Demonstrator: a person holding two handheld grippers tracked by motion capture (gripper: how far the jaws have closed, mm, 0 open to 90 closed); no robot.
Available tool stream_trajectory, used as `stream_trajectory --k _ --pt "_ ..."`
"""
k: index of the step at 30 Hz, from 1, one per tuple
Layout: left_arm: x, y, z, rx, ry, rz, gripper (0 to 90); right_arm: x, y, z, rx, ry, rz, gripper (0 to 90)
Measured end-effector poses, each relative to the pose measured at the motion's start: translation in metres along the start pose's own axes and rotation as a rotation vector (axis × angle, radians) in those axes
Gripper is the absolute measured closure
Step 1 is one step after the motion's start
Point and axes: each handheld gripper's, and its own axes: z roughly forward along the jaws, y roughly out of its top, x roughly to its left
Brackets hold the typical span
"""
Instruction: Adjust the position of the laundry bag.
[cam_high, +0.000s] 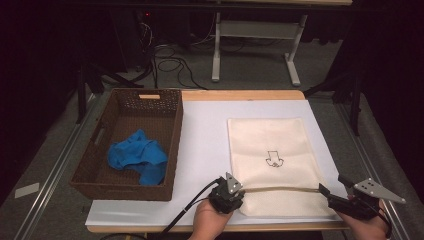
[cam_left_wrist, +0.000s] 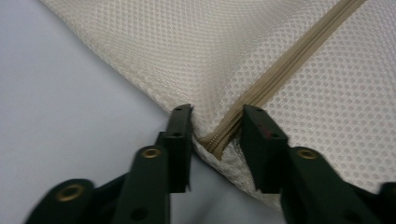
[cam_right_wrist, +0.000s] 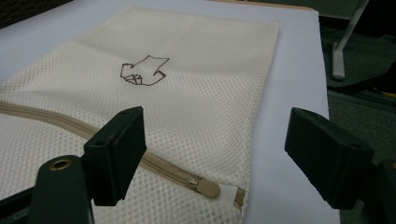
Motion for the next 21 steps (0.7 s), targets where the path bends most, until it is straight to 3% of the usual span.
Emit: stream_trajectory --k 5,13,21 --pt "0.003 0.002 0.0 0.001 -0.013 -0.006 80.2 -0.003 -0.002 0.0 -0.002 -0.002 0.017 32.4" --pt "0.027 0.0 -0.011 -0.011 0.067 -0.041 80.5 -0.002 -0.005 0.009 0.045 0.016 0.022 44.2" --pt "0.037 -0.004 -0.014 -0.004 0.092 -0.042 79.7 0.002 -0.007 0.025 0.103 0.023 0.029 44.9"
